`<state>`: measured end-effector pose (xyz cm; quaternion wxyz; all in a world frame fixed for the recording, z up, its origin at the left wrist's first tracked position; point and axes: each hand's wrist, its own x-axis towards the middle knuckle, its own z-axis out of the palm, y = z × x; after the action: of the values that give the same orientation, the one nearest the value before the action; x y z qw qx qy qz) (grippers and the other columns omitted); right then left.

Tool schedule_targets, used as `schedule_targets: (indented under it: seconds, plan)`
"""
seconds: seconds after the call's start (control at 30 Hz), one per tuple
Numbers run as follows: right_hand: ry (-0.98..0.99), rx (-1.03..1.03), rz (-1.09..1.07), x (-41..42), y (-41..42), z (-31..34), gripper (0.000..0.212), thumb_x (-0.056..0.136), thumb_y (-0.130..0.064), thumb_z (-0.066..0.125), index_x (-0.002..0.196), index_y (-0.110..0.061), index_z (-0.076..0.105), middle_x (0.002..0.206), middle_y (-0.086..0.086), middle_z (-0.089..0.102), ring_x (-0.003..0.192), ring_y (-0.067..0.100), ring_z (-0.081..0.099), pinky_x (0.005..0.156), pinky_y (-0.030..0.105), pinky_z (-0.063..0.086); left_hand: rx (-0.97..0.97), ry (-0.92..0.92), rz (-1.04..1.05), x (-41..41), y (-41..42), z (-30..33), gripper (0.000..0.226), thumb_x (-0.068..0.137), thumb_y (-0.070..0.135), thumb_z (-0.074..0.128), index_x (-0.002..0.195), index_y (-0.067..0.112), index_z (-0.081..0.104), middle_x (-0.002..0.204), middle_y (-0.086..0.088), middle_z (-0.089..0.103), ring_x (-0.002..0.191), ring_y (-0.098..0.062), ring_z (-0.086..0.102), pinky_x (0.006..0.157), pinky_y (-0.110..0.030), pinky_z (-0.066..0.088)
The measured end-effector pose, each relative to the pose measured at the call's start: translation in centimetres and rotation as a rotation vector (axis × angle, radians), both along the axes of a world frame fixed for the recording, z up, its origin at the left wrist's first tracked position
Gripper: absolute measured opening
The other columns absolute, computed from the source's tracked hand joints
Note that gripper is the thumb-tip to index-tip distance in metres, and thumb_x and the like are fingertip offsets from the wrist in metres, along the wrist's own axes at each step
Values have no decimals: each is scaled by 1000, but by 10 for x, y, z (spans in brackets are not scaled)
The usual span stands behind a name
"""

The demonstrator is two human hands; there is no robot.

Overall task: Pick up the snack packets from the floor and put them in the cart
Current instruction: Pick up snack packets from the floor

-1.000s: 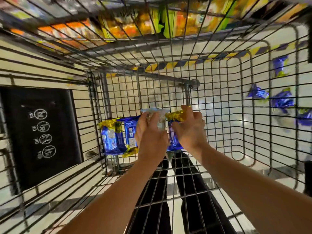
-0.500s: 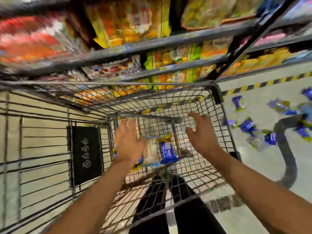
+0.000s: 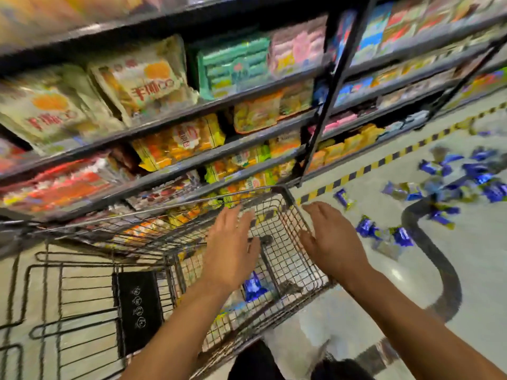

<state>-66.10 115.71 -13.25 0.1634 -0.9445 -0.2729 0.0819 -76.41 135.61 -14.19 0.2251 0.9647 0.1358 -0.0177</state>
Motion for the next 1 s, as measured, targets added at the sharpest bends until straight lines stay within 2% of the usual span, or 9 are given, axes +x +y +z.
schedule_targets:
  seconds: [0.13,0.37,0.5,0.7,0.83,1.0]
  plan:
    - [-88,12,-112,6,-53,14,61,86,-47,48,139,-17,51,139,10,53,126,32,48,107,48,40,43,-31,-55,22,-50,20,63,101,49,40,157,33,17,166,5,9,153,-22,-1,124,-49,10]
    - [-85,-76,-273,15,-179,18,70,89,-62,25,148,-26,37,152,9,39,138,32,35,111,52,32,154,-17,-160,59,-166,32,66,101,57,32,158,35,8,167,4,-5,153,-21,-12,120,-40,-5]
    - [-69,-50,-336,17,-253,11,68,91,-60,29,145,-21,42,147,13,43,132,37,42,105,55,38,229,10,-232,73,-238,27,68,98,61,23,158,35,5,166,2,-9,153,-23,-12,122,-44,-2]
    - [-20,-68,-446,19,-340,0,69,91,-61,27,146,-23,42,150,13,41,136,37,41,107,56,37,267,38,-347,99,-333,19,71,95,65,16,157,36,-3,166,1,-12,152,-23,-16,122,-40,-5]
    - [1,-89,-543,16,-393,2,71,92,-63,22,151,-26,32,155,8,35,142,31,33,113,54,29,253,37,-435,120,-391,23,79,85,70,2,157,38,-2,166,3,-13,152,-22,-14,124,-42,1]
    - [46,-84,-710,16,-449,5,67,89,-61,30,144,-24,43,144,13,48,132,36,46,103,62,39,219,23,-587,154,-449,16,76,88,69,7,157,40,3,166,4,-11,153,-25,-9,123,-46,5]
